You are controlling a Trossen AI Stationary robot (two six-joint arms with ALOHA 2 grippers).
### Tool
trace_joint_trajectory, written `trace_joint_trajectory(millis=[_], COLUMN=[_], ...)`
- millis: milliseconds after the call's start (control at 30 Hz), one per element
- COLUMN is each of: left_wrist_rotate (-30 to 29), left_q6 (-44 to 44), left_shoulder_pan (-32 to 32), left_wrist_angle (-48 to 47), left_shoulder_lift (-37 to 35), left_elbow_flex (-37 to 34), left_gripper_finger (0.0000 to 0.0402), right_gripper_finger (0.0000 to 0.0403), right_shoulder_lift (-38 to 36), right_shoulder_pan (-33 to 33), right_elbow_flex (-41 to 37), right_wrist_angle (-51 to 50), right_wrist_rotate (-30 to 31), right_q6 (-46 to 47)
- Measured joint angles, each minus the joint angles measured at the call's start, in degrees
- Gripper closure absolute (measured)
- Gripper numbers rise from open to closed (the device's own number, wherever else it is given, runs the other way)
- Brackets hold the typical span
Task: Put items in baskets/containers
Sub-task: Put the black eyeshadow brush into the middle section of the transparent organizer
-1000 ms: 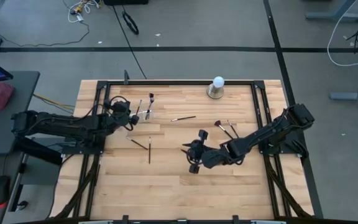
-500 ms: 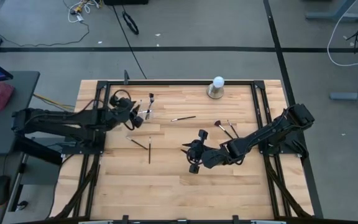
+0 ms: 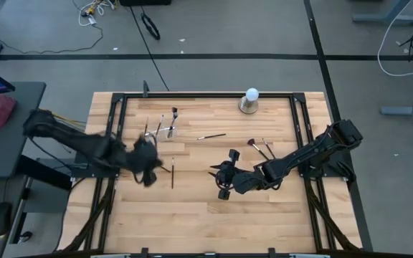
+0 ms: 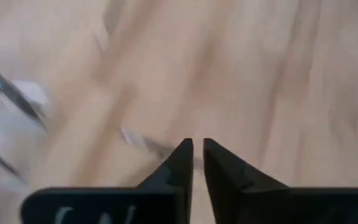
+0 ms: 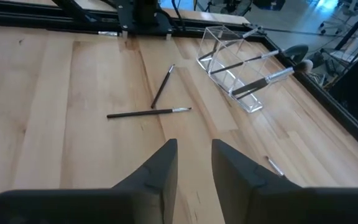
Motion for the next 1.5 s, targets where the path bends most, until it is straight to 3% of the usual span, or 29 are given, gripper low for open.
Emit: trace_joint_trajectory(millis=[167,300,500,833,1500], left_wrist_rotate=[8.6,10.4,15.5,28.0,29.0], left_q6=[-18.5,-36.8,-48.0,-52.3,-52.4], left_shoulder_pan=[-5.7,-8.7,-9.6,-9.6,-11.6], left_wrist_angle=[-10.2,-22.0,-27.4,-28.5,-28.3], left_shoulder_lift=[7.5,13.3,20.1,31.6,34.6], left_elbow_flex=[0.0,-0.2,-2.4,-6.2,-7.5], left_gripper_finger=[0.0395,0.0388,0.0392,0.0397,0.0400], right_gripper_finger=[0.0303,0.0303,0.0303,0.0303,0.0303], right_shoulder_lift=[0.0,0.0,0.0,0.0,0.0], right_shoulder_pan=[0.0,0.0,0.1,1.8,3.2], right_elbow_flex=[0.0,0.0,0.0,0.0,0.0], right_wrist_angle=[0.7,0.8,0.7,0.6,0.5], right_wrist_rotate=[0.0,0.0,0.0,0.0,0.0], right_q6=[-0.9,-0.9,-0.9,-2.5,-2.5])
